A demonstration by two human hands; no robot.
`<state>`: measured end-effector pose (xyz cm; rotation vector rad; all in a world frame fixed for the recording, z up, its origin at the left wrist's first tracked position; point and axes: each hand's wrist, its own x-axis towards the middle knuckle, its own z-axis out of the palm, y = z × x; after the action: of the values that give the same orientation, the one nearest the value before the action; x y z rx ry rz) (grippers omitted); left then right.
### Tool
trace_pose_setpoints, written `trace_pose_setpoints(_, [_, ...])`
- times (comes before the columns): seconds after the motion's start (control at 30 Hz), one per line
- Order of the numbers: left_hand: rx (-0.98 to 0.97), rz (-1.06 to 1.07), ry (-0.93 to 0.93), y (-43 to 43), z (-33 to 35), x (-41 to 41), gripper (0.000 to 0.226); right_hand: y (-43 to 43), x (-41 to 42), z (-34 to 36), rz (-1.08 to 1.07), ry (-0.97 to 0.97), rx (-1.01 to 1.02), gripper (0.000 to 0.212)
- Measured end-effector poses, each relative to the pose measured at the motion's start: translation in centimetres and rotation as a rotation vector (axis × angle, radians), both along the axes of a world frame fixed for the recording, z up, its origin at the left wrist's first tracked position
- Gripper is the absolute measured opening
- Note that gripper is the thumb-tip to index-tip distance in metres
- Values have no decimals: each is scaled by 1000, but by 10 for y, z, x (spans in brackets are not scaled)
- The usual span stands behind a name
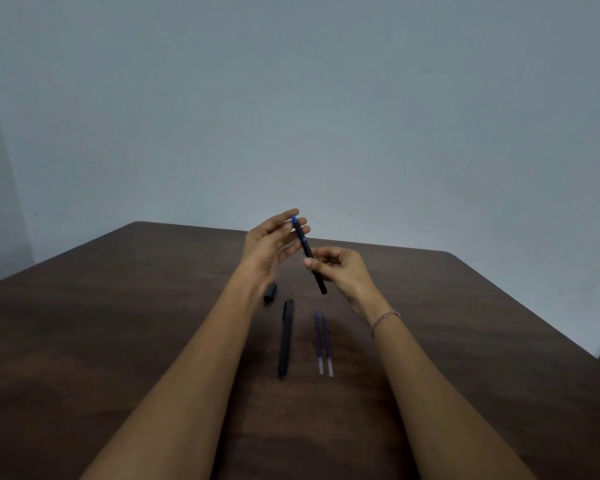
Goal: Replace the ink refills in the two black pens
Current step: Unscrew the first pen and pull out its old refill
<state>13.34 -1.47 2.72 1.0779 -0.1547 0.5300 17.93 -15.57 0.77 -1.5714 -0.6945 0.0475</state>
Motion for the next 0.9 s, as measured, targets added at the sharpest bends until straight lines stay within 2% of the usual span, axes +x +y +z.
trace_pose_setpoints(0.13, [19, -15, -20, 0, -1, 0, 22, -1, 1, -2, -16, -3, -21, 26])
trace_pose_setpoints(0.4, [-29, 67, -7, 0, -2, -2, 18, 0, 0, -1, -5, -22, -42, 21])
trace_pose_setpoints(0.53, [-63, 14, 9, -1, 1, -1, 15, -1, -1, -1, 24, -38, -11, 31])
trace_pose_setpoints(0.67, [-47, -32, 31, 0, 2, 0, 25, -2, 0, 0, 20, -52, -5, 37])
trace_pose_setpoints(0.9, [30, -48, 34, -1, -1, -1, 28, -2, 1, -2, 18, -66, -30, 37])
